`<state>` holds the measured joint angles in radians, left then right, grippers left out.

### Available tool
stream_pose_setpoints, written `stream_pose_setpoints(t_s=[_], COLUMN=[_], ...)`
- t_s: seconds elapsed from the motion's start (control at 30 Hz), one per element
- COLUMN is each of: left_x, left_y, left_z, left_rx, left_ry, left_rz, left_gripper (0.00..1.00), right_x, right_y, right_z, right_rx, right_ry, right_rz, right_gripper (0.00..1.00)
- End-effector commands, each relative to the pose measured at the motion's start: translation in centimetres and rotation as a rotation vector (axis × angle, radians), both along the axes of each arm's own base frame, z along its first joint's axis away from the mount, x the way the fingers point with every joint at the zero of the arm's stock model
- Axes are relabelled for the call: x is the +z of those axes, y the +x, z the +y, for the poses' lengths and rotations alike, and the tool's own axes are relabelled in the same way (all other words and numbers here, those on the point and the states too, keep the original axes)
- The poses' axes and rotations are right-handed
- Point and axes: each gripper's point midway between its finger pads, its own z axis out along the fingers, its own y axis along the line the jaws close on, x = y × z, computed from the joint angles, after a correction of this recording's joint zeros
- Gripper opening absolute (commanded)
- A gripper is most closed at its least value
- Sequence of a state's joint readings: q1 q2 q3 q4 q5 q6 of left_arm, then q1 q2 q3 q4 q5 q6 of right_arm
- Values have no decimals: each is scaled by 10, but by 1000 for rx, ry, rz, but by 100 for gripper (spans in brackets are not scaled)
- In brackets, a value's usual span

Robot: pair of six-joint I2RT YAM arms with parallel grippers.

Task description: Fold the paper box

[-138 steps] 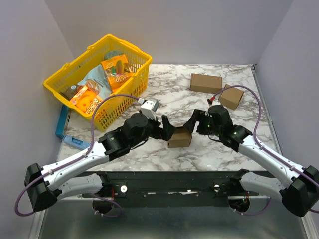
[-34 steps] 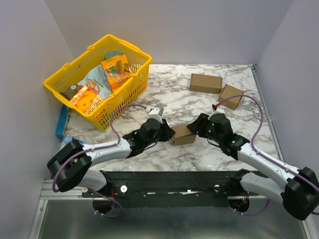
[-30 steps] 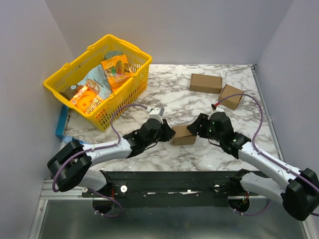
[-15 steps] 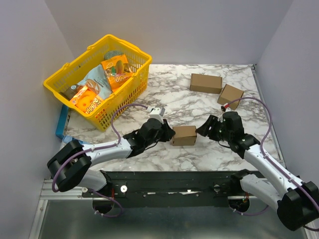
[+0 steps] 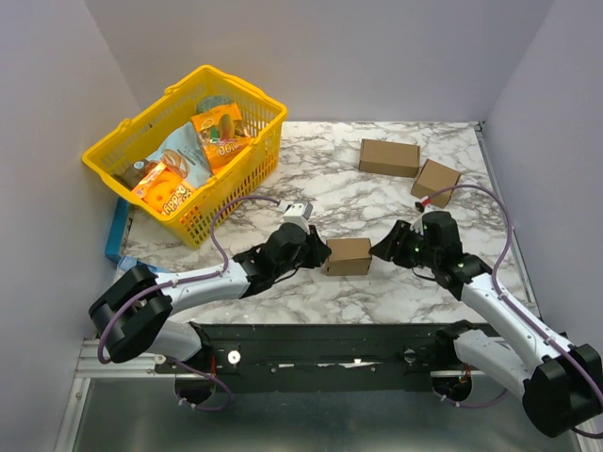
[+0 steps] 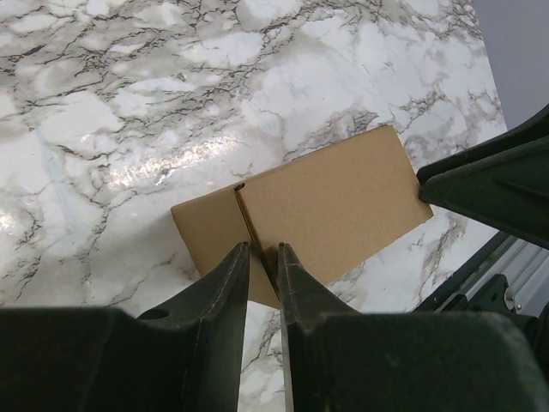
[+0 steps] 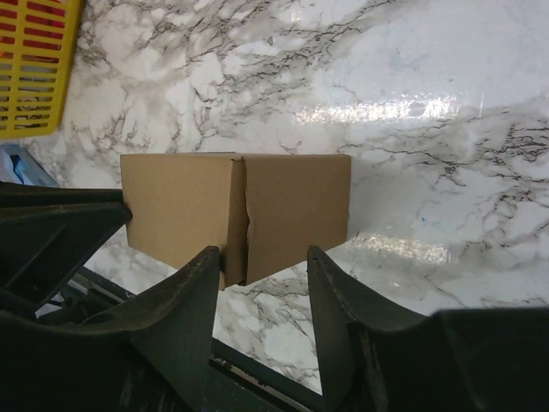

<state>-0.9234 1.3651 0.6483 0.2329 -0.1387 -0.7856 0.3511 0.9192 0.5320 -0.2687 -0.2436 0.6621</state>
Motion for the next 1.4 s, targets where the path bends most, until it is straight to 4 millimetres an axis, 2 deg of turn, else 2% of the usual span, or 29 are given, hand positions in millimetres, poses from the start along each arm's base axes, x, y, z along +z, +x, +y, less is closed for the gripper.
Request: stream_pose_setpoints(t_s=[0.0,0.27,0.43,0.67,0.7,0.8,0.97,1.07,1.1,1.13,1.23,1.37], left_x=[-68,-68,-66,-69,-71,-72,-79,-83,-86,-85,-86,-81], left_y=[-24,-23,-26,-55,-64,-76,-82,-83,-83,-83,-81,-80], left_z=[47,45,39,27,24,21,13,6,4,-1,-12,-32], left_rx=[-2,-14,-30,-77,-98,-106,-127,-150,-157,-168,-198,-268], left_ry=[286,285,259,246,247,243,256,266,276,267,257,230], left_rz=[124,109,23,-42,-45,-49,-33,-22,-18,-21,-41,-90], left_gripper=[27,27,25,25,25,26,32,38,40,48,61,67], right_x=[-28,-62,-64,-69,-67,-63,-57,-58,-58,-58,-53,-47], right_y=[-12,-20,-27,-51,-55,-64,-69,-71,-71,-71,-68,-64], right_z=[-4,-16,-14,-11,-12,-13,-16,-17,-18,-19,-18,-16], right_rx=[10,-11,2,16,14,10,4,10,7,4,7,13], right_ry=[-22,-102,-84,-21,-16,1,6,-2,-4,-9,-7,0], right_rz=[84,162,165,215,215,209,189,190,187,183,166,149], right_gripper=[51,43,42,41,41,41,47,56,59,64,69,70])
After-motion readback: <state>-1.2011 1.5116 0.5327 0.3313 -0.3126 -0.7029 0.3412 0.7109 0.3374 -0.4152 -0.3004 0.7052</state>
